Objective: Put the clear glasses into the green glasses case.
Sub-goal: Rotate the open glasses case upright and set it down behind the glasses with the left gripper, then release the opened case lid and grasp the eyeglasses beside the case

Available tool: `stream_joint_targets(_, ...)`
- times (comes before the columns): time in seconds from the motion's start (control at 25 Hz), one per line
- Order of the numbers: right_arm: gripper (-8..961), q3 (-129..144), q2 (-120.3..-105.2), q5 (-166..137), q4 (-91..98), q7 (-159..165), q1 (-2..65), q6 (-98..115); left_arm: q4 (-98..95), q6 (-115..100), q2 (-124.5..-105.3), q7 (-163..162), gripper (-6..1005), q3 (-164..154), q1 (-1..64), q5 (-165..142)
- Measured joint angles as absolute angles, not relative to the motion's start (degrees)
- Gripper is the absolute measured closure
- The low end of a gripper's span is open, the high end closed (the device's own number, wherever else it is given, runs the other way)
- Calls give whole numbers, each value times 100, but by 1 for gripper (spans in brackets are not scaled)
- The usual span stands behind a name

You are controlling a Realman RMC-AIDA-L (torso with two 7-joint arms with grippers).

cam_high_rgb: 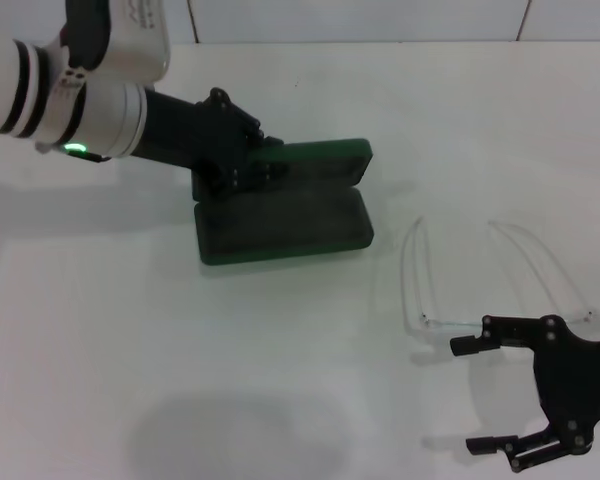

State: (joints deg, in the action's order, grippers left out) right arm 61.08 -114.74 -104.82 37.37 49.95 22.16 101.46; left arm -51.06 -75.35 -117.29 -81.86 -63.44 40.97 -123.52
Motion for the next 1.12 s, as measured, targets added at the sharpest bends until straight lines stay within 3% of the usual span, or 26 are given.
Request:
stream_joint_targets(0.76, 85, 6108, -11504, -10485, 3745, 5041, 2246, 10154, -5090, -7937, -11951, -8185, 781, -6434, 4140, -12574)
stream_joint_targets(1.0, 85, 6034, -11503, -10426, 3753, 5071, 2211, 10180, -5304, -7935, -11971, -8444, 615, -6498, 4041, -12353)
stream_joint_targets(1.12, 85, 5686, -11505, -10371, 3955, 5379, 2211, 10344, -5698, -7957, -11963, -8334, 535, -6456, 3585, -11274)
